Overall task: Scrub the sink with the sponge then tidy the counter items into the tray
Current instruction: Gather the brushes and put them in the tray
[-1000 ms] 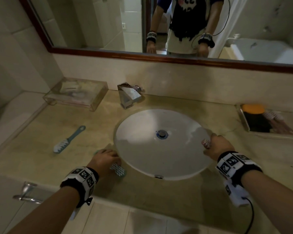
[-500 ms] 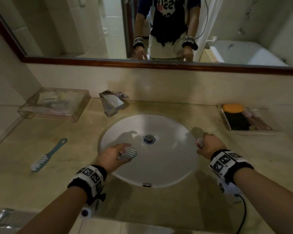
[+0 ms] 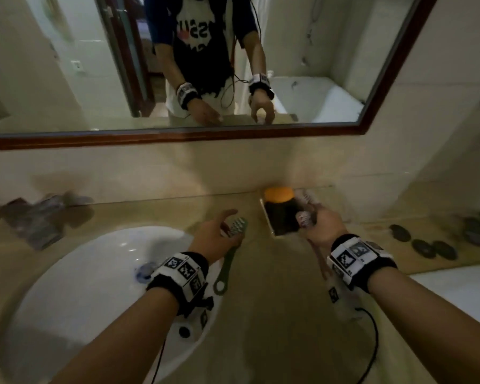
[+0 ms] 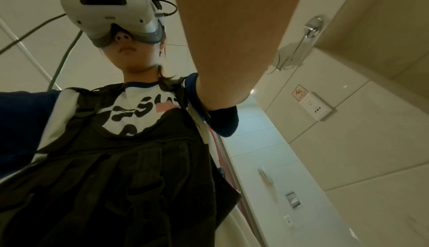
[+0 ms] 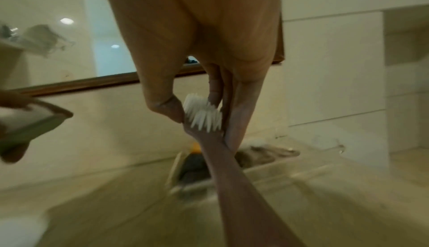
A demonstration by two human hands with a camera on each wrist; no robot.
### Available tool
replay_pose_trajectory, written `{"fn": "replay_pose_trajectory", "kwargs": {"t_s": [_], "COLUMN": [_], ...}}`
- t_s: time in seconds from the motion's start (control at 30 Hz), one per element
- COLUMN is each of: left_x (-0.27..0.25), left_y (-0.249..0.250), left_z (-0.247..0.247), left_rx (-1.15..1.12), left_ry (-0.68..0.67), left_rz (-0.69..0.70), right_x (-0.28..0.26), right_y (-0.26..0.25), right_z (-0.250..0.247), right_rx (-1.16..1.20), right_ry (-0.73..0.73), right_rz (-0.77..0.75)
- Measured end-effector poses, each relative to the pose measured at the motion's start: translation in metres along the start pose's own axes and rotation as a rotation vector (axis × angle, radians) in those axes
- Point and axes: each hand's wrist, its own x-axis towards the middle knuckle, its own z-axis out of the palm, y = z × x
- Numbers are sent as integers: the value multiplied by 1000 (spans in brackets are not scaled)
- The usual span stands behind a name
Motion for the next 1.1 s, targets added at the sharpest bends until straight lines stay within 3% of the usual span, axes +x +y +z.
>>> {"fn": "replay_pose_trajectory", "kwargs": {"t_s": [0.13,0.3,0.4,0.5,0.67,0.8,0.97,1.1], "left_x": [65,128,155,176,194,201,210,211], "left_y": [56,100,108,114,115,110,112,111], "left_z": [49,95,114,130,154,159,158,161], "left_rx": [-87,-118,-174,-182,-223,-116,-21,-61], "left_ry": [18,88,117,53,125,95,135,79], "left_rz": [-33,-119,-194,-280,-256,-287,-268,-352], "right_x": [70,162,186,209,226,232,229,226], "right_y": [47,95,96,97,96,93,94,96], "right_z": [-54,-81,-82,-70,-40,-27,-24,-26], "right_rx": [121,336,306,195,44,-71,-76,-56], "right_ry": [5,11,-58,-105,-193,-209,-207,-215], "right_rz": [96,147,125,67,42,-20,-15,-8]}}
